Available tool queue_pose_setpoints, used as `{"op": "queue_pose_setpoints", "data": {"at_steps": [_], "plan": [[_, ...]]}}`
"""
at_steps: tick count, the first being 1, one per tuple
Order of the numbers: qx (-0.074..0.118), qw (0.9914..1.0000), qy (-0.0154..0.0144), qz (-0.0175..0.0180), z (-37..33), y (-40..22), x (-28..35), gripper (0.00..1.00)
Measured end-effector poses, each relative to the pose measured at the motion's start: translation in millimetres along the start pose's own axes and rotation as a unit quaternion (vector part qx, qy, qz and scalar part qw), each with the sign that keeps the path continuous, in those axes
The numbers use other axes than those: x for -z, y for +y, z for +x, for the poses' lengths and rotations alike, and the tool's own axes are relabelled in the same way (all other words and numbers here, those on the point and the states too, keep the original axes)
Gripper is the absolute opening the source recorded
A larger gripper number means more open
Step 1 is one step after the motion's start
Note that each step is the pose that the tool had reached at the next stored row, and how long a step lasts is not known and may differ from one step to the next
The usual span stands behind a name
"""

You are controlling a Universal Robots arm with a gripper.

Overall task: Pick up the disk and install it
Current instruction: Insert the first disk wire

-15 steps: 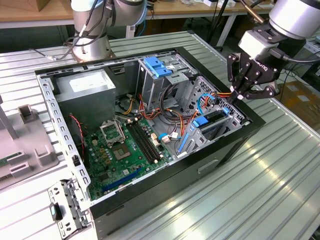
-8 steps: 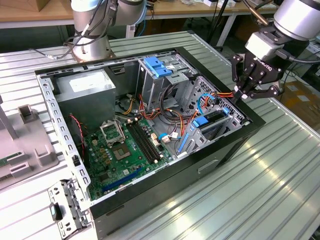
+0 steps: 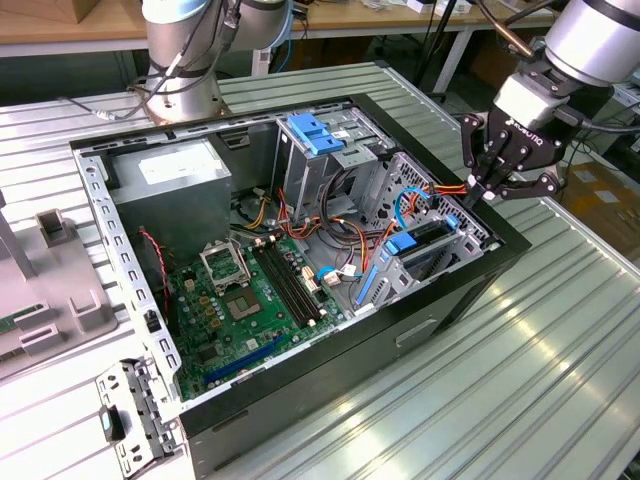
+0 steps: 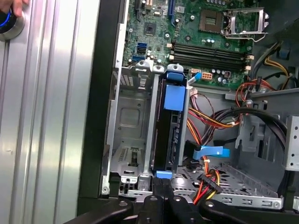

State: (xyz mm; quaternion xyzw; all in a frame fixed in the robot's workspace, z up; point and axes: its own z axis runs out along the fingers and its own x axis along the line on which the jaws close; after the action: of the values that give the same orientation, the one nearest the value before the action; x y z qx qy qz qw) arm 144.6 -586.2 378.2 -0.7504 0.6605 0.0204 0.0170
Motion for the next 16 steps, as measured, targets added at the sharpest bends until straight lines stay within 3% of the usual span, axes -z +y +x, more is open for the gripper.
{"op": "queue_pose_setpoints", "data": {"at_steps": [4,8,12,16], "plan": [[0.038,0.99928,0.0001,-0.002,-0.5,-0.1,-0.4,0.11],[0.07,0.99753,0.0001,-0.0037,-0.5,-0.1,-0.4,0.11],[0.106,0.99431,0.0002,-0.0056,-0.5,-0.1,-0.4,0.11],[0.124,0.99225,0.0001,-0.0066,-0.5,-0.1,-0.4,0.11]]}}
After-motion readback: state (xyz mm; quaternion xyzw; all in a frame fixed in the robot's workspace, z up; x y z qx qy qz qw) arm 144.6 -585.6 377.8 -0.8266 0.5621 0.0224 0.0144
